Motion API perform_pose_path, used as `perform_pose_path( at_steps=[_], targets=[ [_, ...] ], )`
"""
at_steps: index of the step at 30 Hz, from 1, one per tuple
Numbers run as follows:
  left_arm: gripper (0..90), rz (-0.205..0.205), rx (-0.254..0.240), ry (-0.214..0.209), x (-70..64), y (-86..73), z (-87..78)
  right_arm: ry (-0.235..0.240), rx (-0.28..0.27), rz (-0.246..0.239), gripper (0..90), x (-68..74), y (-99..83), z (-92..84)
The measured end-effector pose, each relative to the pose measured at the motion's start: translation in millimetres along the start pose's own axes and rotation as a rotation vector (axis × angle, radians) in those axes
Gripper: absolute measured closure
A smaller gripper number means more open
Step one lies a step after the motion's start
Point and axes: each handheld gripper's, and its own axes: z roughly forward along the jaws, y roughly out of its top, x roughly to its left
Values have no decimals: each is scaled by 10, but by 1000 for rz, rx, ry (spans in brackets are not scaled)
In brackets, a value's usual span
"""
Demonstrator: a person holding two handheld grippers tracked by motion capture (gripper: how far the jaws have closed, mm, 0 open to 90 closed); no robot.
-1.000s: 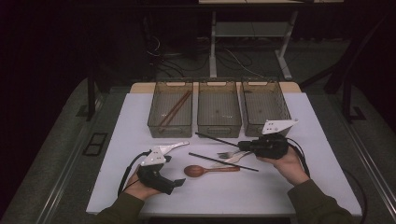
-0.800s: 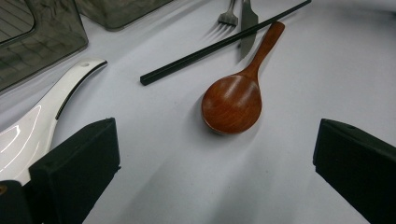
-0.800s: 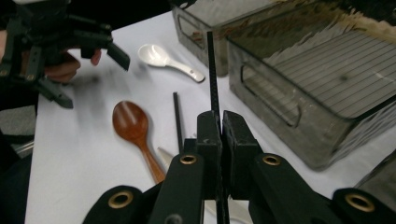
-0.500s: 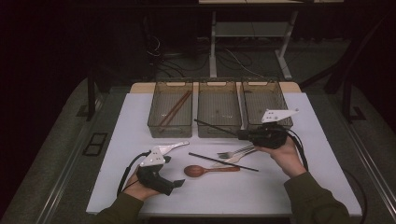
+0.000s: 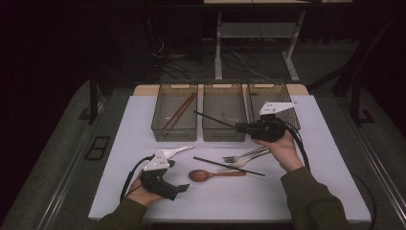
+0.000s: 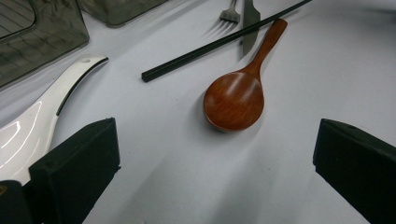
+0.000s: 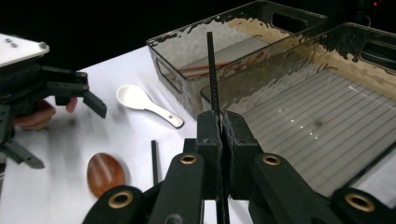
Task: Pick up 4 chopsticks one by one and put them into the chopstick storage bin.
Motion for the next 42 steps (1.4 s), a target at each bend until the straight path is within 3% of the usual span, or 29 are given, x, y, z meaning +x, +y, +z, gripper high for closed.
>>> perform_pose_path(
  at_steps=[25,42],
  targets=[
    [0,1,-2,-11,4,9,1,-63,9,7,857,-49,373,492],
    [0,-8,-13,-17,4,3,17,-112,71,5,857,-44,625,1001]
  ],
)
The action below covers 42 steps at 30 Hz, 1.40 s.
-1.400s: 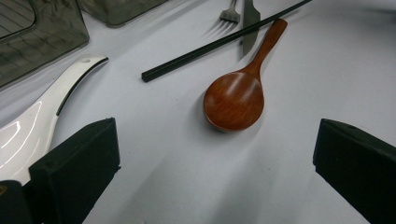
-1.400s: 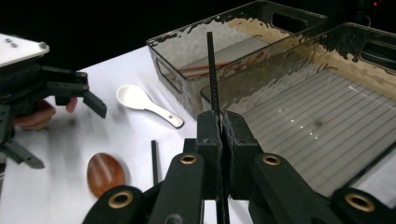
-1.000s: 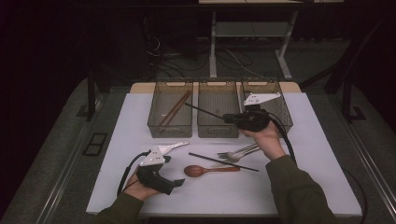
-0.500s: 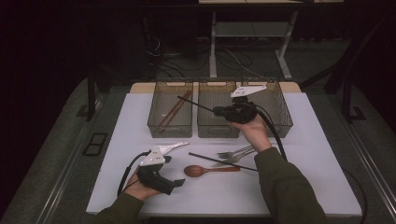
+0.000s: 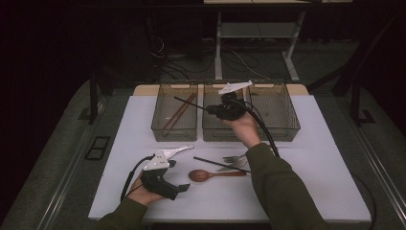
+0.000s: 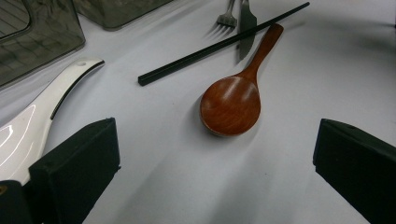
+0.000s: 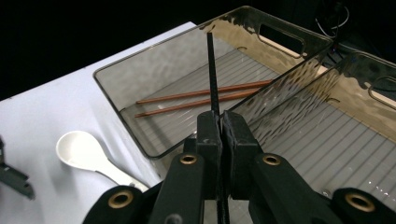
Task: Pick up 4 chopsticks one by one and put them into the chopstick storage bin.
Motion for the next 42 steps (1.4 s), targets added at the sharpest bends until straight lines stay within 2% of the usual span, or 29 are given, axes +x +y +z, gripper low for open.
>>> perform_pose_path(
  at_steps=[13,15,27,36,38,39,42],
  targets=[
    [0,11,4,3,5,4,-9,-30,45,17,857,33,136,386],
    [0,5,-8,0,2,0,0,-35,50,19,857,31,160,451],
    [0,8,-2,-9,-5,2,3,-86,132,-3,857,76,327,860],
    [0,17,-4,-12,-1,3,0,-84,162,3,856,147,388,1067],
    [0,18,-3,-12,-1,3,0,-72,164,13,831,155,400,1095],
    [0,18,-3,-12,-1,3,-1,-68,157,22,726,157,402,1102],
    [0,19,-4,-13,0,3,-1,-70,153,21,602,168,404,1101]
  ],
)
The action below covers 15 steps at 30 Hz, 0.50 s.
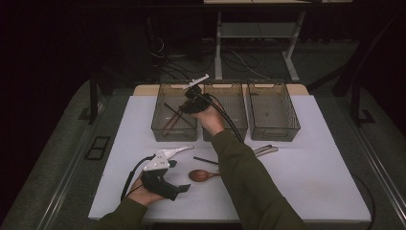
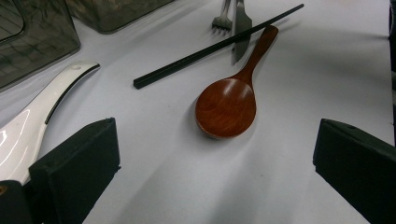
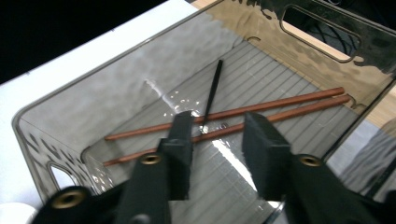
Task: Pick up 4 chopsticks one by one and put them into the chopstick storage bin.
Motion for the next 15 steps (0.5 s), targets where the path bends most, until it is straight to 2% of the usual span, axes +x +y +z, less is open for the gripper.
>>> perform_pose_path(
  at_steps=[1,8,15],
  targets=[
    [0,-1,0,-1,-1,-1,2,-6,-1,-6,569,-2,-4,-9],
    [0,-5,0,-1,-4,0,4,15,-10,5,483,-36,-29,-107],
    [0,-10,0,1,-14,1,-1,50,-37,3,428,-102,-130,-316]
  ],
)
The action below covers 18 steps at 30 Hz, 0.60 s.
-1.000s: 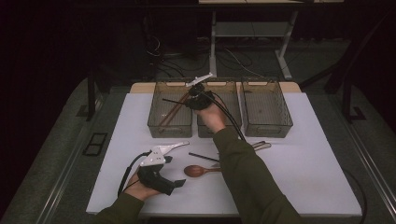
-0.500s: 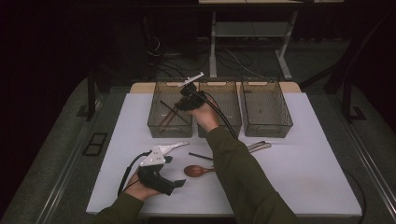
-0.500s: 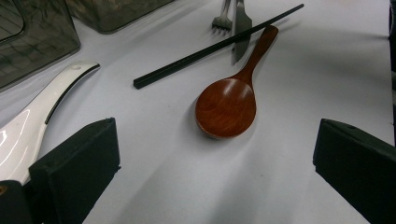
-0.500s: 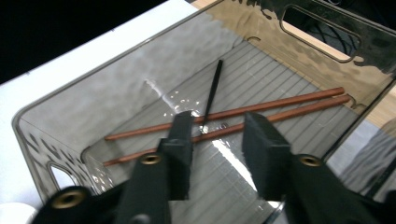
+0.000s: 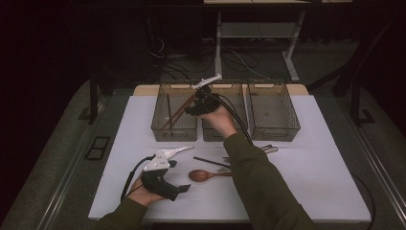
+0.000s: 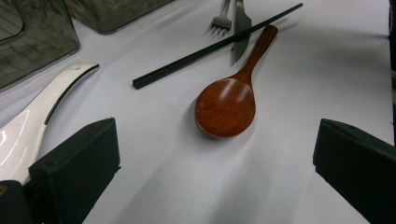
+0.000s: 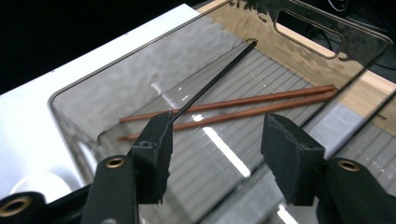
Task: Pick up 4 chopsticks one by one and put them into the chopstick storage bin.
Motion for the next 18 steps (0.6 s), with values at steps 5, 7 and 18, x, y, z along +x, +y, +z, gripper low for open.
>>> perform_pose_path(
  at_steps=[5,7,18],
  targets=[
    [0,-9,-4,2,8,1,0,13,-16,-18,410,-60,-113,-184],
    [0,-9,-5,4,12,2,-3,16,-22,-26,407,-85,-159,-263],
    [0,-9,4,7,13,1,-10,74,-56,-60,396,-137,-350,-660]
  ],
)
